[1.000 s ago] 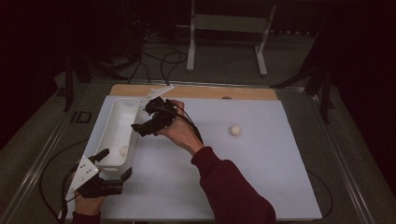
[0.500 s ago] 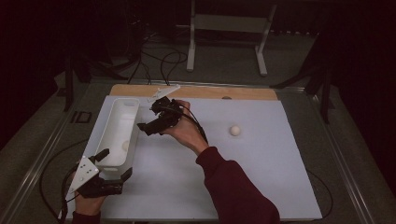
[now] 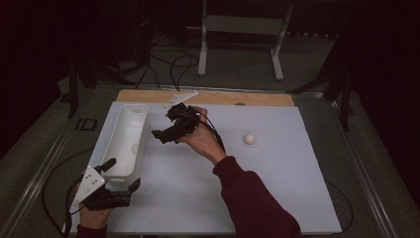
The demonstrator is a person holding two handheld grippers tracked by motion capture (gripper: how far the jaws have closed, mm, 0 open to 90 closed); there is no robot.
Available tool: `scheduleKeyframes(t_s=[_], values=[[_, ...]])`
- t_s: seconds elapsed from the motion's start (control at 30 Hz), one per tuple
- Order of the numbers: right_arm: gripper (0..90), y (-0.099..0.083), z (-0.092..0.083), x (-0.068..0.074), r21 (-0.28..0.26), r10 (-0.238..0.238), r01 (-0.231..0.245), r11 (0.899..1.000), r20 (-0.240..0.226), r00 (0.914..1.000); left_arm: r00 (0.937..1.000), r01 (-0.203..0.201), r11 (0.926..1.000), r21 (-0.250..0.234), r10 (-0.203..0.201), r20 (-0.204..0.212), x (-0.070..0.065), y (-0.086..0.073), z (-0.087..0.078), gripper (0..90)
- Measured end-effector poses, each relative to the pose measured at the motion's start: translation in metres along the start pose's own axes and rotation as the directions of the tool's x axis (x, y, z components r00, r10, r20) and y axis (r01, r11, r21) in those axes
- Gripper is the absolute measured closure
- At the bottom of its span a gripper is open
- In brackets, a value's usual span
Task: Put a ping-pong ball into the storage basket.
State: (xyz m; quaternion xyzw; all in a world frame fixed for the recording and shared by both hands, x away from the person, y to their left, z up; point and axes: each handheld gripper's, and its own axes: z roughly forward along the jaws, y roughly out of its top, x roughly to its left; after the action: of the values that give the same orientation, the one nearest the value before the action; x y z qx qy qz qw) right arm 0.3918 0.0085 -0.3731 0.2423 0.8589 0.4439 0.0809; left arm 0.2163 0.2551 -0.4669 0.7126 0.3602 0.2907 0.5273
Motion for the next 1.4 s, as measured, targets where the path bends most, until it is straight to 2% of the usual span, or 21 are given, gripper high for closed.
scheduleKeyframes(t_s=[1.4], values=[[8.9,-0.026,-0.025,-0.028,-0.008,0.051,-0.051,0.999,0.055,0.9972,1.0000,-0.001,1.0000,0.004,0.001,-0.001,0.000,0.000,0.001,0.0]])
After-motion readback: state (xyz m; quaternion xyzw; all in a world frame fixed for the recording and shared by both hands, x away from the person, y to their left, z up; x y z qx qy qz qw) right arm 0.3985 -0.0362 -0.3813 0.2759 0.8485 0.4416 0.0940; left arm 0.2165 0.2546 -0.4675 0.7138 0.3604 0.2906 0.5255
